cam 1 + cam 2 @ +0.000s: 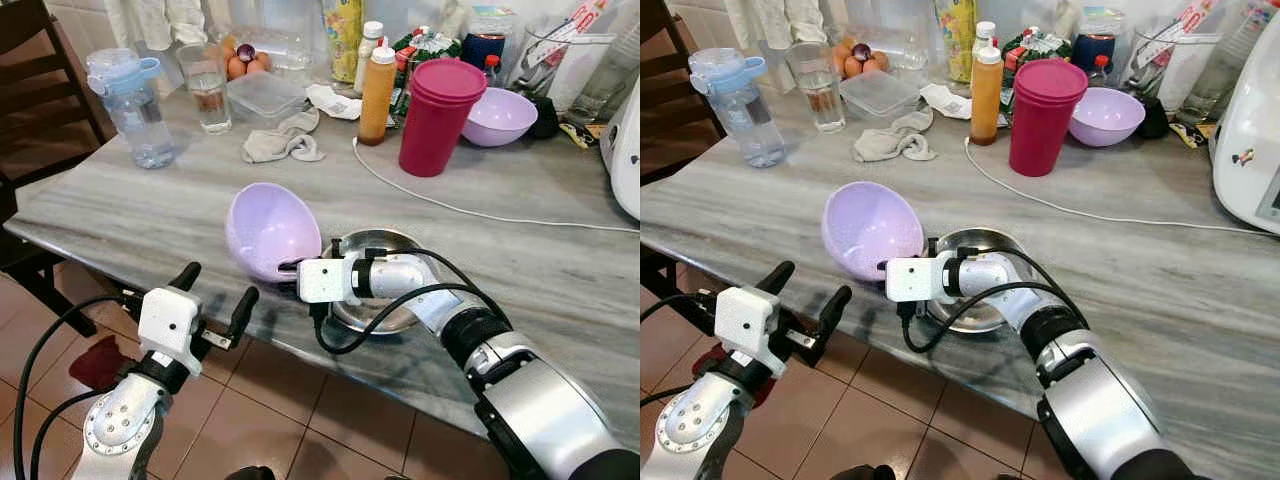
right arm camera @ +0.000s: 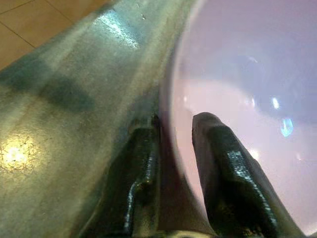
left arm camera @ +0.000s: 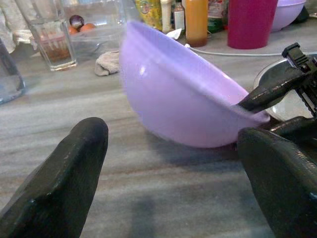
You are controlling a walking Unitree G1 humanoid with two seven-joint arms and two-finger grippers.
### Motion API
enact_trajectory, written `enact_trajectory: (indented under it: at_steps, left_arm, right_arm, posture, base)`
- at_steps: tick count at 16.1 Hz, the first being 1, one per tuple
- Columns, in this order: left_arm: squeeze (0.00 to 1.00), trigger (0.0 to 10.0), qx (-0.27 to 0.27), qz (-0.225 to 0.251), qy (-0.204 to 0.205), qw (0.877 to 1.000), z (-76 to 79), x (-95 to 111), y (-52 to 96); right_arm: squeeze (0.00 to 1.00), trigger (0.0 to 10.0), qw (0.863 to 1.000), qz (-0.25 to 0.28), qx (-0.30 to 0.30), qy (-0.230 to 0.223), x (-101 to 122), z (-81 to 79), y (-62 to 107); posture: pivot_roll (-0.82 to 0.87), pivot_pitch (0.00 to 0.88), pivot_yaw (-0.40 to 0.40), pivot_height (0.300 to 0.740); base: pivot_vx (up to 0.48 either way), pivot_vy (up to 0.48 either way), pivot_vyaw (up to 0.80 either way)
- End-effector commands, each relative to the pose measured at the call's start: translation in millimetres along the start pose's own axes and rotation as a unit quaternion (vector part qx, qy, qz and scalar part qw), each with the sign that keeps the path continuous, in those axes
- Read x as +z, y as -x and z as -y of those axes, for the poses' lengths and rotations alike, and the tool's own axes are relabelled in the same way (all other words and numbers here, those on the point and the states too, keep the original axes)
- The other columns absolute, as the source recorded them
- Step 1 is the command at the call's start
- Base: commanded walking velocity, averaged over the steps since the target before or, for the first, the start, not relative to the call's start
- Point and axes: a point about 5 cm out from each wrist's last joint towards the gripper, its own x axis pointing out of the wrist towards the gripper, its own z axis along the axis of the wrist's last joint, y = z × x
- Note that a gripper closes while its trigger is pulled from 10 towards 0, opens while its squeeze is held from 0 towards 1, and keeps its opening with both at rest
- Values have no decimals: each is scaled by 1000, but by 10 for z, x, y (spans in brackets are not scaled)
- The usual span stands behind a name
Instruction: Setting the table
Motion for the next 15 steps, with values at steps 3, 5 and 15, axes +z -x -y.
enact_trajectory:
  at_steps: [3,5,15]
  left_arm:
    - [0,10000,11,-10,3,1000,-47,-15,-8]
    - [0,10000,11,-10,2,1000,-54,-16,-28]
    - [0,10000,6,-6,3,1000,-64,-33,-163]
  right_arm:
    - [839,10000,999,5,-3,31,63,115,16]
    - [843,10000,999,12,-12,37,95,183,41]
    - [1000,10000,996,24,-45,75,168,341,148]
  posture:
    - [-19,132,36,740]
    - [-23,125,39,740]
    - [-45,67,47,740]
  base:
    - [0,0,0]
    - [0,0,0]
    - [0,0,0]
